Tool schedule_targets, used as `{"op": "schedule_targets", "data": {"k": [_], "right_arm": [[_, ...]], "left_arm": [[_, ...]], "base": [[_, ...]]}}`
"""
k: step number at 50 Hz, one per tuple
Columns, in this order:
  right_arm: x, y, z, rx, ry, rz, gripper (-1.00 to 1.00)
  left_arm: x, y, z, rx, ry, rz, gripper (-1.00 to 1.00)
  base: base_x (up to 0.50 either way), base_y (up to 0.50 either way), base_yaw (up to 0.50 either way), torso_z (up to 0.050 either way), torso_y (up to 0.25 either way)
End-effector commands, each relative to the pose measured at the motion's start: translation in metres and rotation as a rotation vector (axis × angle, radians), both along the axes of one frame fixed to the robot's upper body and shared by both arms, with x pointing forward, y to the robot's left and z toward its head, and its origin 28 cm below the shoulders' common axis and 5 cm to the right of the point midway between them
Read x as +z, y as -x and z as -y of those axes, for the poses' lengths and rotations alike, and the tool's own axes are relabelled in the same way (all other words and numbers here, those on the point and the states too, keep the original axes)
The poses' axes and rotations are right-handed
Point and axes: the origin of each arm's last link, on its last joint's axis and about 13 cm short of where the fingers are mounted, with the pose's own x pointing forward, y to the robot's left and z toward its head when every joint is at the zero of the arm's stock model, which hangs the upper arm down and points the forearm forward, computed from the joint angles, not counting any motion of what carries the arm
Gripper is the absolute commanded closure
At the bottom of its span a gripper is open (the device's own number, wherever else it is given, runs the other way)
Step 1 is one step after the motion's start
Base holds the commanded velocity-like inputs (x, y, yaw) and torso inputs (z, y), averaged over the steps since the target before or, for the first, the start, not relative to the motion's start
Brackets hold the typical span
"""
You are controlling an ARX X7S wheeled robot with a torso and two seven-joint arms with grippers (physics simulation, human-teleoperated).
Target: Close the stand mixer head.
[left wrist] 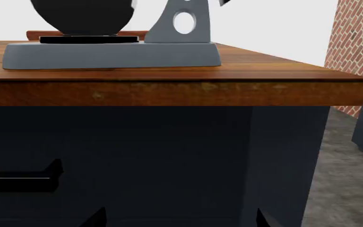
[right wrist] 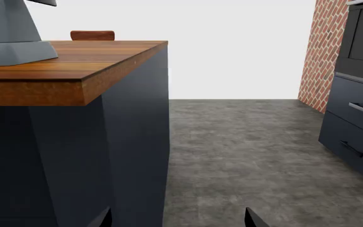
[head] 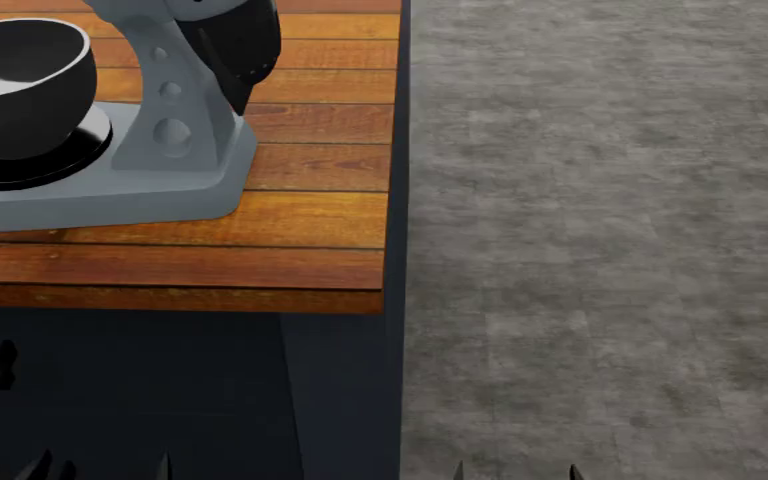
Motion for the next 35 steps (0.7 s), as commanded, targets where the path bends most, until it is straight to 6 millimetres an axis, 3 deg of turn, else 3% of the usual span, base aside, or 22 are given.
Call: {"op": "schedule_targets", "data": {"k": [1, 17, 18, 19, 21, 29, 32, 35], "right_arm": [[-0.001, 0.0, 0.0, 0.0, 0.014, 0.0, -1.0], [0.002, 0.0, -0.001, -0.003, 0.004, 0.018, -1.0], [0.012, 0.009, 0.013, -0.016, -0.03, 0.051, -1.0], [0.0, 0.0, 0.0, -0.002, 0.009, 0.02, -1.0], [-0.002, -0.004, 0.004, -0.029, 0.026, 0.014, -1.0], [-0.001, -0.004, 0.003, -0.028, 0.056, 0.012, -1.0], [0.005, -0.007, 0.002, -0.008, 0.087, 0.036, -1.0], [0.04, -0.012, 0.005, -0.041, 0.076, 0.083, -1.0]], "left_arm": [[0.0, 0.0, 0.0, 0.0, 0.0, 0.0, -1.0], [-0.005, -0.002, 0.0, 0.012, -0.038, -0.036, -1.0], [-0.001, 0.01, -0.015, -0.002, 0.072, 0.011, -1.0], [-0.003, -0.001, 0.0, 0.017, -0.045, -0.033, -1.0], [-0.013, -0.006, 0.0, -0.01, -0.048, -0.074, -1.0], [-0.005, -0.006, 0.0, -0.004, -0.07, -0.057, -1.0], [0.008, -0.005, -0.001, -0.014, 0.032, -0.075, -1.0], [0.048, -0.001, -0.002, -0.006, 0.01, -0.009, -1.0]], "base": [[0.0, 0.0, 0.0, 0.0, 0.0], [0.0, 0.0, 0.0, 0.0, 0.0], [0.0, 0.0, 0.0, 0.0, 0.0], [0.0, 0.0, 0.0, 0.0, 0.0], [0.0, 0.0, 0.0, 0.0, 0.0], [0.0, 0.0, 0.0, 0.0, 0.0], [0.0, 0.0, 0.0, 0.0, 0.0], [0.0, 0.0, 0.0, 0.0, 0.0]]}}
